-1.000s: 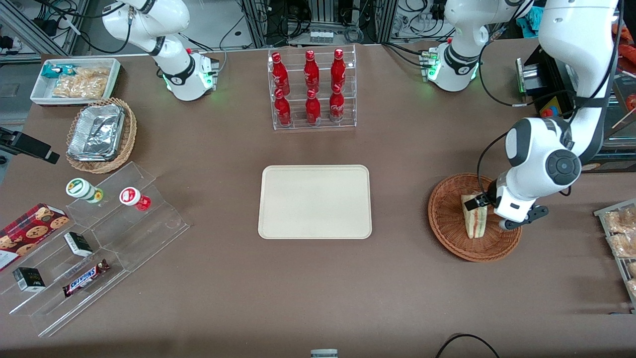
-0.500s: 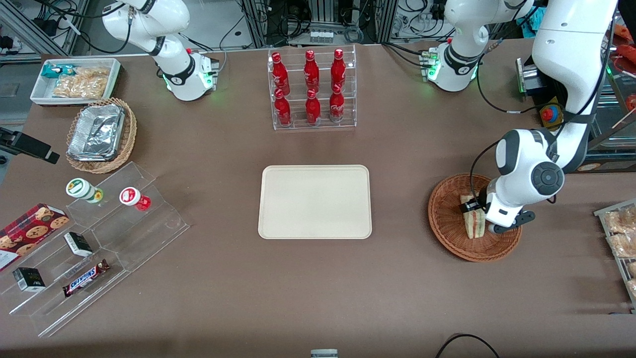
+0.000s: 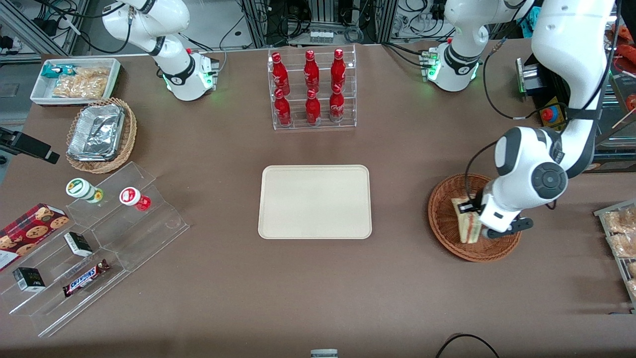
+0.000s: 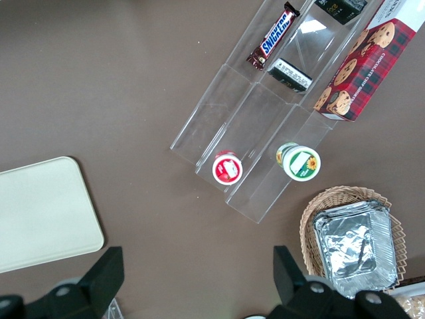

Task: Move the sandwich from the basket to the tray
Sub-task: 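Lift the sandwich and carry it over the cream tray, then lower the sandwich onto the tray and open the left gripper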

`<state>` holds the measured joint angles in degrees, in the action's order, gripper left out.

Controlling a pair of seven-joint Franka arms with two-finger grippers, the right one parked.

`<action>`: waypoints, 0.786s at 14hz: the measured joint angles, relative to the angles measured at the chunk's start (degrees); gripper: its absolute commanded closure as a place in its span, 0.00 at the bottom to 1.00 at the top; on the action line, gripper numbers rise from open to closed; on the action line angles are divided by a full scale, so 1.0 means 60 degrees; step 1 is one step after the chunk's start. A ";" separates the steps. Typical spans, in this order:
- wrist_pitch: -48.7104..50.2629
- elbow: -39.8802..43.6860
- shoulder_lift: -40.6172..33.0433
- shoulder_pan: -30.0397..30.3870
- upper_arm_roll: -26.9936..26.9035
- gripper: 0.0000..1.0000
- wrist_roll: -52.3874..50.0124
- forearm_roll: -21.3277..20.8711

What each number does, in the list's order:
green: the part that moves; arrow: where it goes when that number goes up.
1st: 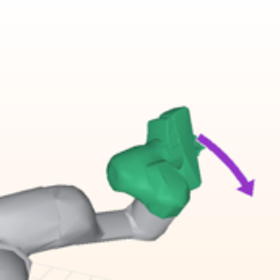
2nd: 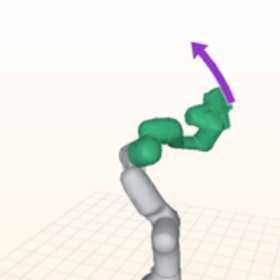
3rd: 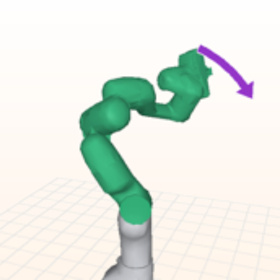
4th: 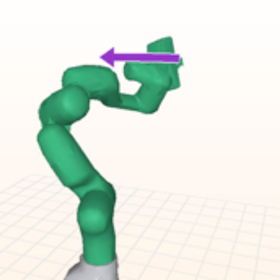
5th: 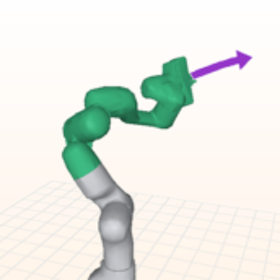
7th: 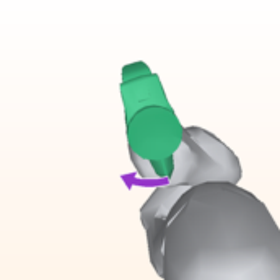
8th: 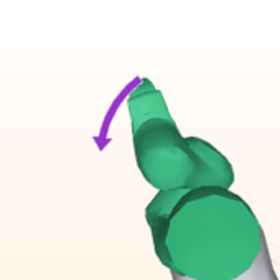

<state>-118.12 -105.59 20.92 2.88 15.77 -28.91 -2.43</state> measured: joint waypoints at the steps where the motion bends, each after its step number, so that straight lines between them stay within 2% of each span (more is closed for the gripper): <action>1: 0.0429 0.0498 -0.0004 -0.0469 0.0190 0.83 -0.0783 0.0000; 4: 0.0615 0.1457 0.0418 -0.2372 0.0336 0.82 -0.2735 0.0001; 7: 0.0484 0.3031 0.1962 -0.4207 0.0294 0.81 -0.3817 -0.0019; 9: 0.0287 0.4098 0.3124 -0.5037 0.0223 0.78 -0.3979 -0.0153; 11: -0.0061 0.4609 0.3878 -0.5421 0.0200 0.74 -0.3992 -0.0450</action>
<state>-118.49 -77.94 44.18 -29.65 16.97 -52.86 -5.13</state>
